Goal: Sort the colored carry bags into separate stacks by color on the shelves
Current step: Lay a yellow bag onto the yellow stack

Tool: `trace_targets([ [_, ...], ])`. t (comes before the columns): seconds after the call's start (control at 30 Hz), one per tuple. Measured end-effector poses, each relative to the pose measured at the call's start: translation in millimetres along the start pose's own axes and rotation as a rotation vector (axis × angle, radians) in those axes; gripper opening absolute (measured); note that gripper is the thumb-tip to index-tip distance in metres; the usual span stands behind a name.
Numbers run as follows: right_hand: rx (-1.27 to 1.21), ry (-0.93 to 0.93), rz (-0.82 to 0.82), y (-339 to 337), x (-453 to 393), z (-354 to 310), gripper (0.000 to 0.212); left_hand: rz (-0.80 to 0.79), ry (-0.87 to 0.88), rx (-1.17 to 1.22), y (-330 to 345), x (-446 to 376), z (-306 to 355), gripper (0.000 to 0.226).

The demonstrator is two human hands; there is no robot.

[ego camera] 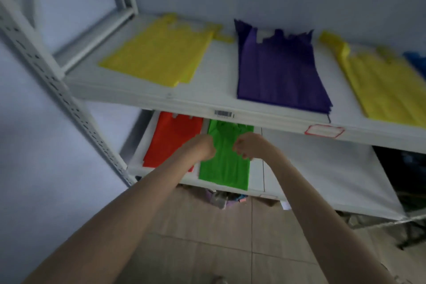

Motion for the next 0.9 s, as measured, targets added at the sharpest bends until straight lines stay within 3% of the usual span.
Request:
trace_targets([
  [0.2, -0.026, -0.15, 0.138, -90, -5, -89, 0.025, 0.255, 0.014, 0.081, -138, 7, -32, 0.031],
  [0.37, 0.057, -0.273, 0.341, -149, -57, -143, 0.029, 0.565, -0.147, 0.046, -229, -10, -71, 0.03],
  [0.47, 0.036, -0.246, 0.431, -168, -109, -157, 0.023, 0.528, -0.231, 0.024, -252, -45, -102, 0.03],
  [0.63, 0.046, -0.064, 0.434, -179, -186, -161, 0.022, 0.477, -0.274, 0.005, -276, -106, -133, 0.029],
  [0.77, -0.005, 0.054, 0.465, -176, -239, -151, 0.005, 0.405, -0.266, -0.013, -285, -153, -145, 0.031],
  [0.9, -0.037, 0.199, 0.452, -168, -272, -135, 0.042, 0.369, -0.259, 0.007, -287, -192, -151, 0.035],
])
Point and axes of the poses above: each hand's wrist, its own x-axis away from the middle knuckle, its own y-axis out of the palm, z = x × y, the point moved 5 cm from there along -x, towards the middle knuckle, and after that the axes turned 13 degrees about -y, right-handed, at the moved point
